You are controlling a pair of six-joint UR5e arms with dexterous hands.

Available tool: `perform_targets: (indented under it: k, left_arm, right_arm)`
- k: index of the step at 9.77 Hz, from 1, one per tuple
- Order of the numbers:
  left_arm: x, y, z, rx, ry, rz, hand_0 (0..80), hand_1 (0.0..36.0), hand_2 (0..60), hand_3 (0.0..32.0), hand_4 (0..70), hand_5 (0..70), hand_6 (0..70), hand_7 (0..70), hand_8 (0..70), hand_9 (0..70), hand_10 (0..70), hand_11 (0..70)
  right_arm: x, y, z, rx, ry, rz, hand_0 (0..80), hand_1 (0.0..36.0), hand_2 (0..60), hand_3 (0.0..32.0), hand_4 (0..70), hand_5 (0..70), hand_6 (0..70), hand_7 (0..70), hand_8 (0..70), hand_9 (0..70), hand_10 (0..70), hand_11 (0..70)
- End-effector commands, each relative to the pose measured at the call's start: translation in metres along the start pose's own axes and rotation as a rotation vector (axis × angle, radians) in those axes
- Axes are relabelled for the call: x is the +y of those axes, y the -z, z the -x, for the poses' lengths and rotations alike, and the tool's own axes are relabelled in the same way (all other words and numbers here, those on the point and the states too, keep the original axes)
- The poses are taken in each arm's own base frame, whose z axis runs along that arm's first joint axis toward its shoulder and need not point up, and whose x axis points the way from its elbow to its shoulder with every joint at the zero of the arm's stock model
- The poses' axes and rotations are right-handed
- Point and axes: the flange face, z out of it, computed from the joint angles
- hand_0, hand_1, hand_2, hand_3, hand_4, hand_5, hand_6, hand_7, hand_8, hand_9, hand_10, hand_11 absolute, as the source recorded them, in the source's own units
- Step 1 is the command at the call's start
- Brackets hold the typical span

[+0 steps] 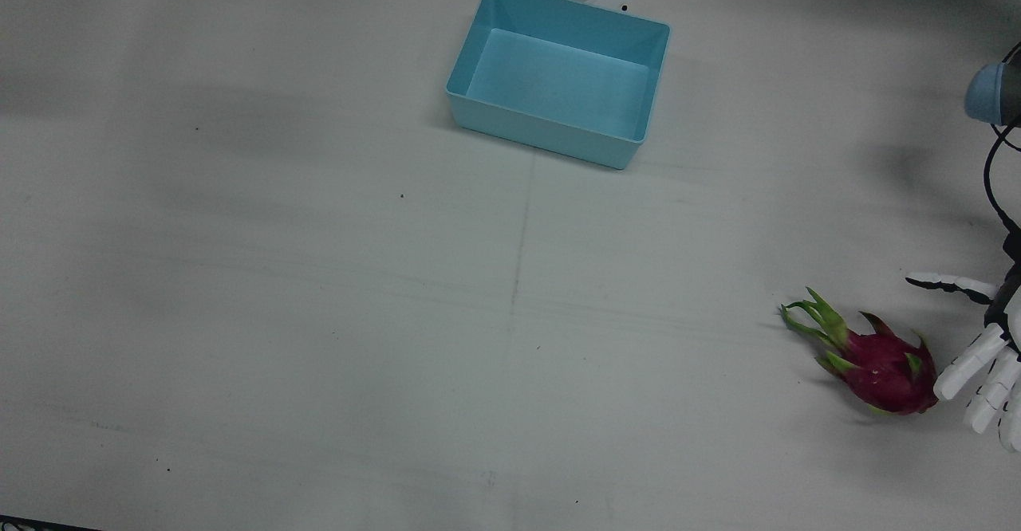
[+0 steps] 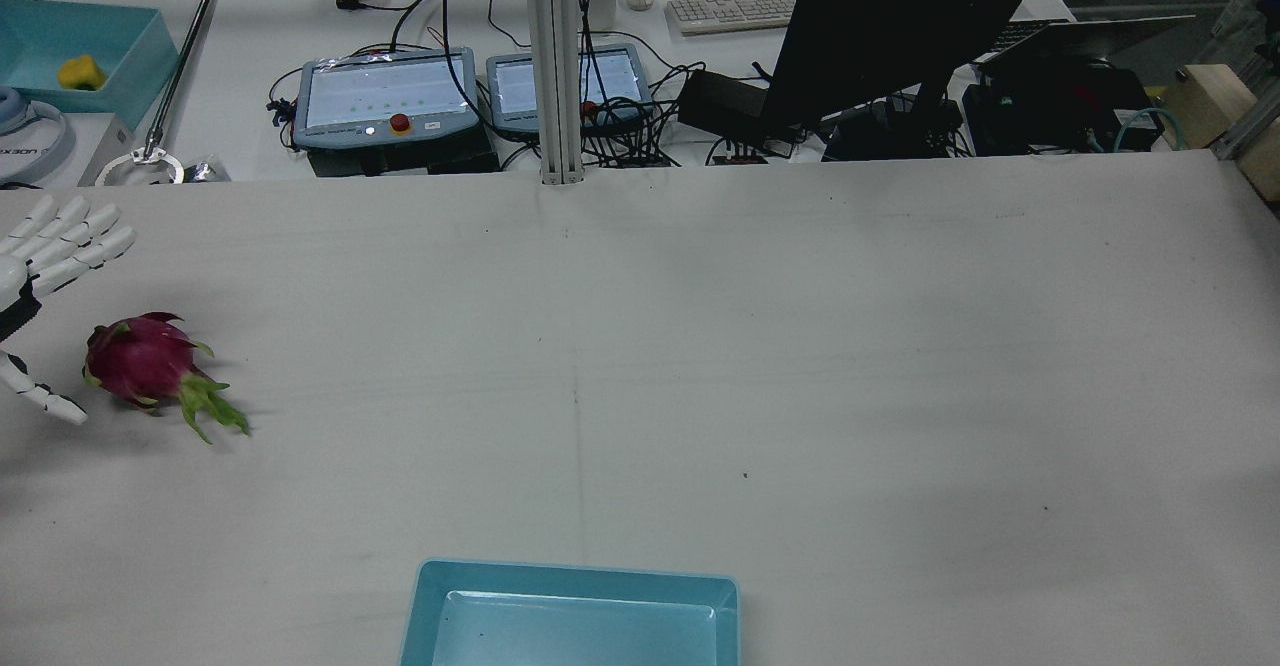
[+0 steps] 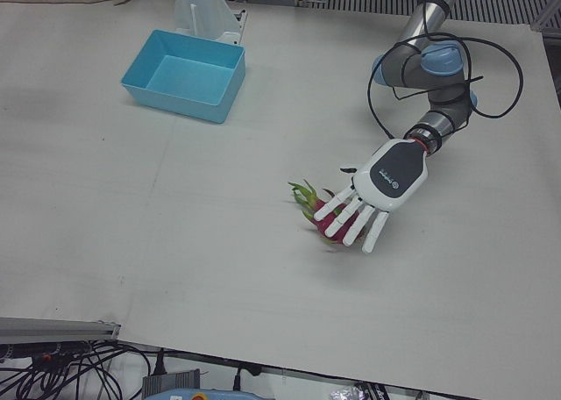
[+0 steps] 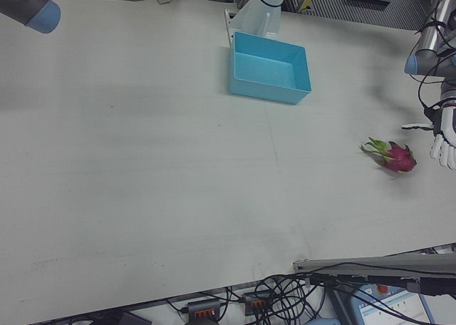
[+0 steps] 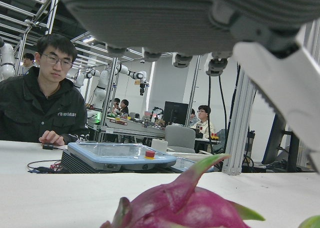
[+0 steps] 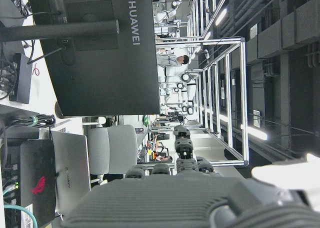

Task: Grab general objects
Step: 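Move the left hand toward the pink dragon fruit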

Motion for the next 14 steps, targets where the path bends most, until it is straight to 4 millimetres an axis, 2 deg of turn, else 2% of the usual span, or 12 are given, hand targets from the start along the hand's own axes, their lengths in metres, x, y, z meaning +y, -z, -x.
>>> perform_targets:
  k: [1, 3, 4, 6, 8, 10, 13, 14]
  left_arm:
    - [-0.001, 0.011, 0.022, -0.003, -0.116, 0.0, 58.2, 28.9, 6.8, 9.2, 0.0, 0.0, 0.0, 4.7, 0.0, 0.0, 0.0, 0.0]
    - [0.0, 0.008, 0.02, 0.01, -0.157, -0.001, 57.3, 28.3, 6.7, 9.0, 0.0, 0.0, 0.0, 4.9, 0.0, 0.0, 0.0, 0.0]
    - [0.001, 0.0, 0.017, 0.021, -0.188, -0.003, 58.5, 29.8, 8.5, 9.0, 0.0, 0.0, 0.0, 5.9, 0.0, 0.0, 0.0, 0.0]
    - [0.005, -0.024, 0.012, 0.024, -0.195, -0.002, 58.9, 30.5, 10.1, 9.8, 0.0, 0.0, 0.0, 6.2, 0.0, 0.0, 0.0, 0.0]
    - [0.01, -0.046, 0.02, 0.013, -0.199, 0.003, 59.7, 31.4, 11.4, 11.8, 0.0, 0.0, 0.0, 6.0, 0.0, 0.0, 0.0, 0.0]
    - [0.026, -0.05, 0.034, -0.002, -0.209, 0.022, 59.8, 31.4, 11.4, 13.8, 0.0, 0.0, 0.0, 5.8, 0.0, 0.0, 0.0, 0.0]
    - [0.041, -0.056, 0.038, -0.022, -0.208, 0.044, 59.1, 31.0, 11.3, 16.8, 0.0, 0.0, 0.0, 5.3, 0.0, 0.0, 0.0, 0.0]
    - [0.055, -0.066, 0.039, -0.035, -0.201, 0.064, 58.8, 31.0, 11.5, 17.6, 0.0, 0.0, 0.0, 5.3, 0.0, 0.0, 0.0, 0.0]
  right_arm:
    - [0.0, 0.0, 0.0, 0.0, 0.0, 0.001, 0.0, 0.0, 0.0, 0.0, 0.0, 0.0, 0.0, 0.0, 0.0, 0.0, 0.0, 0.0]
    - [0.0, 0.0, 0.0, 0.0, 0.0, -0.001, 0.0, 0.0, 0.0, 0.0, 0.0, 0.0, 0.0, 0.0, 0.0, 0.0, 0.0, 0.0]
    - [0.0, 0.0, 0.0, 0.0, 0.0, 0.001, 0.0, 0.0, 0.0, 0.0, 0.0, 0.0, 0.0, 0.0, 0.0, 0.0, 0.0, 0.0]
    - [0.0, 0.0, 0.0, 0.0, 0.0, 0.001, 0.0, 0.0, 0.0, 0.0, 0.0, 0.0, 0.0, 0.0, 0.0, 0.0, 0.0, 0.0]
    - [0.0, 0.0, 0.0, 0.0, 0.0, 0.001, 0.0, 0.0, 0.0, 0.0, 0.0, 0.0, 0.0, 0.0, 0.0, 0.0, 0.0, 0.0]
    - [0.0, 0.0, 0.0, 0.0, 0.0, -0.001, 0.0, 0.0, 0.0, 0.0, 0.0, 0.0, 0.0, 0.0, 0.0, 0.0, 0.0, 0.0]
    - [0.0, 0.0, 0.0, 0.0, 0.0, 0.001, 0.0, 0.0, 0.0, 0.0, 0.0, 0.0, 0.0, 0.0, 0.0, 0.0, 0.0, 0.0]
    - [0.0, 0.0, 0.0, 0.0, 0.0, 0.001, 0.0, 0.0, 0.0, 0.0, 0.0, 0.0, 0.0, 0.0, 0.0, 0.0, 0.0, 0.0]
